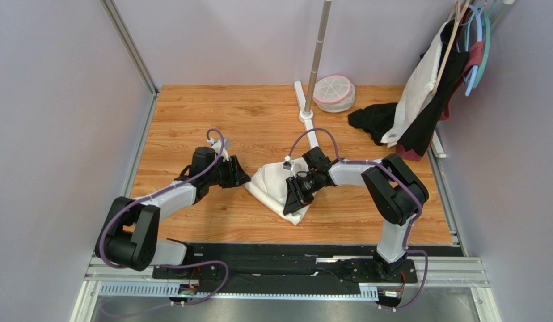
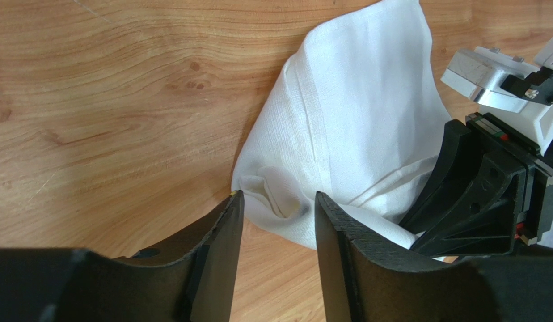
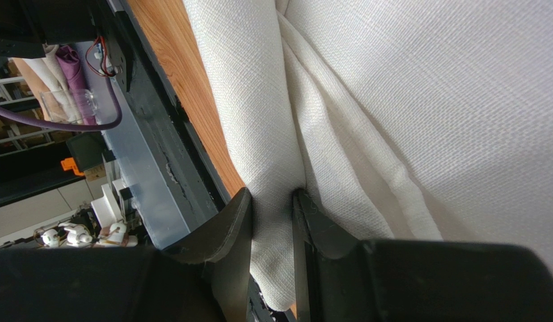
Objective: Fold the napkin, place the utensils inside, and roll it up
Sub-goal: Roll the napkin with the utensil
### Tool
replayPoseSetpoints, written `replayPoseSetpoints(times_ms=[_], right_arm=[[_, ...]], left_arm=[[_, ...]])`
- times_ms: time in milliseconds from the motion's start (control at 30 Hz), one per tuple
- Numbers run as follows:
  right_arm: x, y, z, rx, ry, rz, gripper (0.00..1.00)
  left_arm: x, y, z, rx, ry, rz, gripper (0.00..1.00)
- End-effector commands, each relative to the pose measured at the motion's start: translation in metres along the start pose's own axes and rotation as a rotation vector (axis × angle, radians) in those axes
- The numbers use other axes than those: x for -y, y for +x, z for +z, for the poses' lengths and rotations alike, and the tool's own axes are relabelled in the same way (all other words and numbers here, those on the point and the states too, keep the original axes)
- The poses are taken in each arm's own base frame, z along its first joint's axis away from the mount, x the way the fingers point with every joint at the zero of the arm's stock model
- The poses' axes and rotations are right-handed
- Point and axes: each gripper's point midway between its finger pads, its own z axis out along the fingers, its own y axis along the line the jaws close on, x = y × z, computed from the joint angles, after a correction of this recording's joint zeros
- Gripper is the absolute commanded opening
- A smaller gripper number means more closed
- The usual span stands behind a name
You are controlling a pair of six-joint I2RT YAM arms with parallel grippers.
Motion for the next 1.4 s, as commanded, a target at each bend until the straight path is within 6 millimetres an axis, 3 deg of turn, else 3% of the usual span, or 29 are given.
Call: replayPoseSetpoints(times_ms=[0, 133, 300, 367, 433, 467, 533, 767, 800, 833, 900, 933, 1000, 1033, 1133, 1200, 1367], right_arm=[[0.034, 0.009, 0.005, -0.025, 0.109, 0.059, 0.04], [0.041, 0.007, 0.003, -0.023, 0.120, 0.088, 0.04], [0.041, 0.004, 0.000, -0.020, 0.129, 0.085, 0.06], [0.035, -0.001, -0.005, -0.007, 0.135, 0.069, 0.17], [0.029, -0.008, -0.013, 0.008, 0.153, 0.054, 0.35], [0.022, -0.015, -0.020, 0.031, 0.159, 0.033, 0.39], [0.015, -0.025, -0.031, 0.054, 0.197, 0.013, 0.50], [-0.023, -0.065, -0.069, 0.205, 0.342, -0.158, 0.56], [-0.019, -0.070, -0.073, 0.231, 0.424, -0.200, 0.56], [-0.033, -0.072, -0.071, 0.250, 0.447, -0.269, 0.56], [-0.031, -0.078, -0.071, 0.284, 0.550, -0.351, 0.57], [-0.043, -0.078, -0.062, 0.294, 0.558, -0.409, 0.57], [-0.041, -0.083, -0.059, 0.318, 0.639, -0.465, 0.57], [-0.051, -0.081, -0.048, 0.314, 0.640, -0.528, 0.57], [-0.050, -0.082, -0.034, 0.319, 0.739, -0.628, 0.57], [-0.039, -0.081, -0.026, 0.295, 0.807, -0.673, 0.57], [-0.026, -0.074, -0.003, 0.228, 0.843, -0.737, 0.57]], left_arm=[[0.016, -0.014, 0.012, 0.031, 0.101, 0.032, 0.50], [0.016, -0.010, 0.018, 0.030, 0.124, 0.015, 0.45], [0.016, -0.008, 0.027, 0.018, 0.139, -0.005, 0.20], [0.013, -0.006, 0.031, -0.001, 0.131, -0.016, 0.08], [0.007, -0.003, 0.035, -0.034, 0.098, -0.036, 0.03], [0.004, -0.001, 0.037, -0.047, 0.084, -0.038, 0.00], [-0.001, 0.002, 0.040, -0.079, 0.060, -0.050, 0.00], [-0.007, 0.008, 0.048, -0.154, 0.028, -0.072, 0.00], [-0.008, 0.010, 0.048, -0.166, 0.021, -0.076, 0.00], [-0.009, 0.011, 0.049, -0.171, 0.017, -0.077, 0.00], [-0.010, 0.012, 0.049, -0.178, 0.014, -0.079, 0.00], [-0.010, 0.012, 0.050, -0.179, 0.013, -0.078, 0.00], [-0.010, 0.012, 0.050, -0.181, 0.014, -0.079, 0.00], [-0.010, 0.012, 0.050, -0.182, 0.013, -0.078, 0.00], [-0.010, 0.011, 0.051, -0.186, 0.012, -0.077, 0.00], [-0.011, 0.012, 0.051, -0.193, 0.011, -0.076, 0.00], [-0.010, 0.011, 0.052, -0.198, 0.012, -0.072, 0.00]])
